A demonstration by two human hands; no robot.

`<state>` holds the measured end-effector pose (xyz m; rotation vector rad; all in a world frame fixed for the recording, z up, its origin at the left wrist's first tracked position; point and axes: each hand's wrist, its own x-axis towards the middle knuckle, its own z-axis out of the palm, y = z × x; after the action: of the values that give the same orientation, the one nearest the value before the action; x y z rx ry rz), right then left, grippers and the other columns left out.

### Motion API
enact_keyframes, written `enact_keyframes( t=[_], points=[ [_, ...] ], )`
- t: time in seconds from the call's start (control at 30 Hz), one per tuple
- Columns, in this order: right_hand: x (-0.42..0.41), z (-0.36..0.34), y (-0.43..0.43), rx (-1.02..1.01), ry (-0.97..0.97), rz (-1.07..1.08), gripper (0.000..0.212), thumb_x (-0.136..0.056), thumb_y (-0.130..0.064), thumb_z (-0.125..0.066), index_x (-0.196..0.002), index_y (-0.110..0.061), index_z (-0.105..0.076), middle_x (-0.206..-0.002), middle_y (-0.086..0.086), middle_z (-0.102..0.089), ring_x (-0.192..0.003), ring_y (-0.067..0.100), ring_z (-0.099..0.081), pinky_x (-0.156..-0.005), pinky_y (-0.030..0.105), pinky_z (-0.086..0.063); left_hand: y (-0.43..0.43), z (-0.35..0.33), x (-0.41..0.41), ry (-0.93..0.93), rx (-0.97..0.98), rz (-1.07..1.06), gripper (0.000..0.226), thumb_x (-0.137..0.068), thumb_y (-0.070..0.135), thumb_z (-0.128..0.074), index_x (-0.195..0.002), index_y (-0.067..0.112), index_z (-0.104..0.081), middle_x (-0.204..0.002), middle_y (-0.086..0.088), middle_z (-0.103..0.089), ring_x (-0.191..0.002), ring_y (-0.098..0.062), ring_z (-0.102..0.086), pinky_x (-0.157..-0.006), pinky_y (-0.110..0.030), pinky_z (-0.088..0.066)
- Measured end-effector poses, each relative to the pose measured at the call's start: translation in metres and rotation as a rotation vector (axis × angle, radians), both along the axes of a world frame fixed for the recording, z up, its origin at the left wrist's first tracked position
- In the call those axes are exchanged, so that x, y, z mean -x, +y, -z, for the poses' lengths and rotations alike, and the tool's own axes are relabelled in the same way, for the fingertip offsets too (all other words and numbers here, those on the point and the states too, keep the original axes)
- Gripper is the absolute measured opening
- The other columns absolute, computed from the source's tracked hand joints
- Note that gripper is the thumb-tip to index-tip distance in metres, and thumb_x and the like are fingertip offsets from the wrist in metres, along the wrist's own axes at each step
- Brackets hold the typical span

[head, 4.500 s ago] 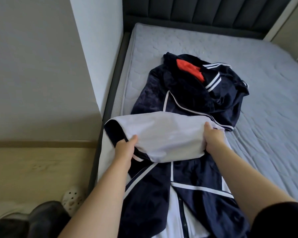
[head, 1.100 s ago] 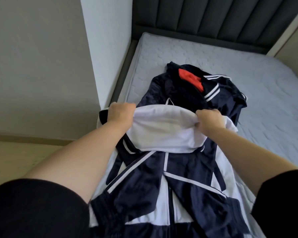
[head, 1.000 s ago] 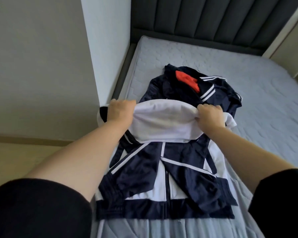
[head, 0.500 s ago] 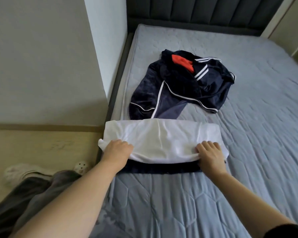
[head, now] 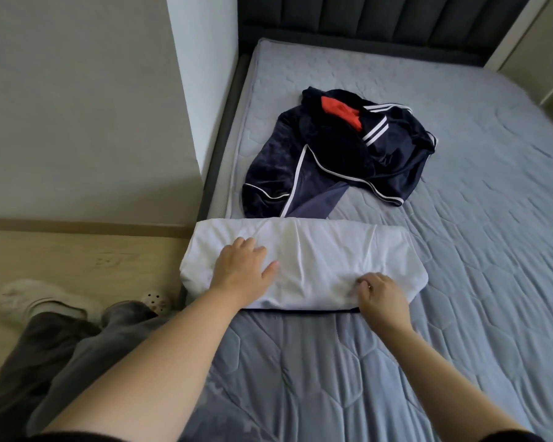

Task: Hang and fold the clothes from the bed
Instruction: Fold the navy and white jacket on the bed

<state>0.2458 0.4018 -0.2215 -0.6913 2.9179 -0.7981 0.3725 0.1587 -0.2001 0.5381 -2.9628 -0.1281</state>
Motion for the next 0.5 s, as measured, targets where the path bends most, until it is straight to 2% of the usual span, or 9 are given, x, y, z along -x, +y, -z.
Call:
enact_keyframes(
  t=[0.03, 0.07, 0.1, 0.17, 0.23, 0.33, 0.4, 0.5],
  points=[
    [-0.003, -0.005, -0.010, 0.052, 0.053, -0.005, 0.015, -0.089, -0.008, -0.052, -0.091, -0.002, -0.065, -0.092, 0.011, -0.062, -0.093, 0.031, -0.055, -0.077, 0.038, -0.044, 0.000, 0.002, 0.005, 0.042, 0.021, -0.016, 0.045, -0.096, 0.048, -0.030, -0.121, 0.019, -0.054, -0.123, -0.005, -0.052, -0.111, -0.024, -0.045, -0.087, -0.036, -0.036],
    [-0.006, -0.009, -0.022, 0.092, 0.111, -0.036, 0.015, -0.089, -0.007, -0.054, -0.097, -0.001, -0.064, -0.101, 0.014, -0.062, -0.100, 0.033, -0.053, -0.083, 0.038, -0.043, 0.001, 0.005, 0.009, 0.011, 0.003, -0.042, 0.049, -0.097, 0.046, -0.029, -0.139, 0.023, -0.040, -0.140, -0.007, -0.040, -0.126, -0.025, -0.036, -0.098, -0.038, -0.031],
    [-0.008, -0.012, -0.037, 0.105, 0.149, -0.083, 0.021, -0.089, -0.007, -0.056, -0.107, 0.000, -0.063, -0.114, 0.017, -0.059, -0.109, 0.035, -0.051, -0.091, 0.040, -0.041, 0.001, 0.010, 0.011, -0.057, -0.050, -0.071, 0.054, -0.099, 0.047, -0.025, -0.148, 0.026, -0.024, -0.154, -0.007, -0.023, -0.139, -0.026, -0.022, -0.108, -0.042, -0.022],
    [-0.007, -0.015, -0.071, 0.043, 0.139, -0.182, 0.040, -0.092, -0.016, -0.054, -0.130, -0.004, -0.052, -0.141, 0.019, -0.042, -0.130, 0.036, -0.036, -0.108, 0.044, -0.028, -0.002, 0.027, 0.011, -0.233, -0.176, -0.105, 0.059, -0.099, 0.052, -0.018, -0.152, 0.032, 0.000, -0.160, -0.002, 0.008, -0.147, -0.024, 0.007, -0.115, -0.048, -0.003],
    [-0.001, -0.009, -0.105, -0.082, 0.116, -0.240, 0.053, -0.097, -0.032, -0.043, -0.146, -0.014, -0.033, -0.157, 0.012, -0.018, -0.144, 0.029, -0.015, -0.116, 0.046, -0.008, -0.007, 0.042, 0.008, -0.378, -0.219, -0.065, 0.063, -0.097, 0.057, -0.016, -0.149, 0.035, 0.012, -0.158, 0.001, 0.022, -0.145, -0.023, 0.020, -0.115, -0.048, 0.006],
    [0.010, 0.018, -0.128, -0.248, -0.007, -0.213, 0.058, -0.098, -0.045, -0.027, -0.152, -0.027, -0.012, -0.161, 0.005, 0.000, -0.147, 0.023, 0.003, -0.116, 0.049, 0.004, -0.013, 0.054, 0.005, -0.391, -0.226, -0.037, 0.064, -0.096, 0.059, -0.018, -0.149, 0.037, 0.011, -0.157, 0.004, 0.023, -0.144, -0.020, 0.020, -0.114, -0.048, 0.009],
    [0.009, 0.041, -0.125, -0.284, -0.043, -0.157, 0.060, -0.098, -0.044, -0.027, -0.152, -0.026, -0.010, -0.160, 0.008, -0.005, -0.146, 0.024, 0.000, -0.117, 0.048, 0.002, -0.016, 0.058, 0.006, -0.309, -0.203, -0.071, 0.061, -0.097, 0.055, -0.016, -0.150, 0.036, 0.007, -0.158, 0.008, 0.019, -0.145, -0.018, 0.018, -0.114, -0.048, 0.010],
    [0.005, 0.061, -0.120, -0.260, 0.060, -0.100, 0.066, -0.092, -0.044, -0.025, -0.152, -0.019, -0.018, -0.158, 0.011, -0.018, -0.146, 0.025, -0.009, -0.118, 0.043, 0.001, -0.025, 0.062, 0.012, -0.219, -0.184, -0.144, 0.059, -0.098, 0.054, -0.013, -0.149, 0.036, 0.010, -0.158, 0.008, 0.019, -0.145, -0.021, 0.019, -0.114, -0.049, 0.012]
  ],
)
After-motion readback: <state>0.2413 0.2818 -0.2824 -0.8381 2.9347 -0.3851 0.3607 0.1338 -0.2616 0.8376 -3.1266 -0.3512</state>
